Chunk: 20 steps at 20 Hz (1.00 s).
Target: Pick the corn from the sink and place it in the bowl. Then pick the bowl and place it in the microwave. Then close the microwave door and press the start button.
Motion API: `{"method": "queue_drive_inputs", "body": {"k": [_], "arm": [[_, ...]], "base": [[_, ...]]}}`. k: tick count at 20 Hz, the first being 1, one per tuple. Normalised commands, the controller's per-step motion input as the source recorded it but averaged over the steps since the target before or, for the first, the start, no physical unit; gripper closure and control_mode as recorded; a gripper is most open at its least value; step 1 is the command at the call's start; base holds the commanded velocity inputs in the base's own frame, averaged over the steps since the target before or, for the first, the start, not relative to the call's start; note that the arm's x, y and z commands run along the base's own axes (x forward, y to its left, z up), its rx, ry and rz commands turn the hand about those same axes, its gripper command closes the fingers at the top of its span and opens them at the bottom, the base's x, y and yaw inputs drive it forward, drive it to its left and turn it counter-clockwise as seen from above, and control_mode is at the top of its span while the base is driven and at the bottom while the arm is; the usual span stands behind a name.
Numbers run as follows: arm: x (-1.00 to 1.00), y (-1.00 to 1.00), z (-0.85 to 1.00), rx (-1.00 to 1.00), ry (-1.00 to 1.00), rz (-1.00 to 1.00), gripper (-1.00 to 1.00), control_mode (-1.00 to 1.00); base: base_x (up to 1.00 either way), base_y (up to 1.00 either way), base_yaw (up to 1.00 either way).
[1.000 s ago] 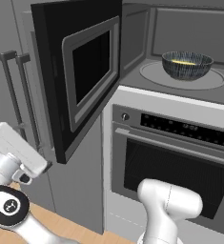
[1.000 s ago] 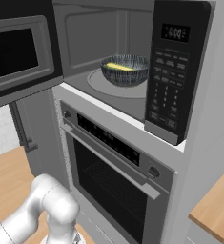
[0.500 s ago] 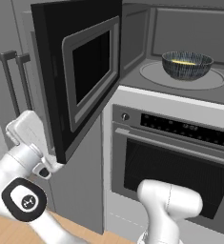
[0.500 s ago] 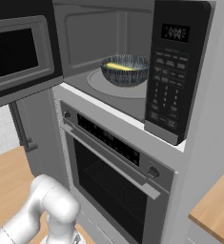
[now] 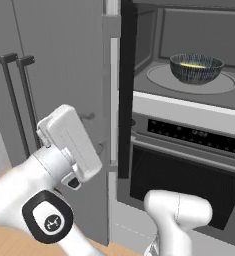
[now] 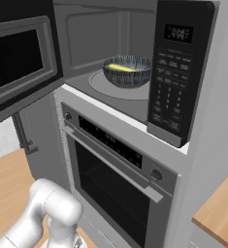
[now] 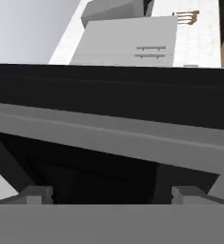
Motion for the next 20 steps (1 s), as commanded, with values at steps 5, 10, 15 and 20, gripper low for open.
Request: {"method": "queue_drive_inputs", "body": {"k": [5, 10, 15, 20], "arm": [[-0.01, -1.00, 0.15, 0.36, -0.28, 0.00, -1.00, -1.00], [0.22, -1.00, 0.00, 0.31, -0.12, 0.02, -1.00, -1.00], [0.10, -1.00, 0.00, 0.27, -0.05, 0.06, -1.00, -1.00], [0.17, -1.00, 0.00, 0.26, -0.03, 0.05, -1.00, -1.00]], "base": [[0.00, 0.00, 0.00], [0.00, 0.00, 0.00], [0.00, 0.00, 0.00], [0.00, 0.00, 0.00]]}}
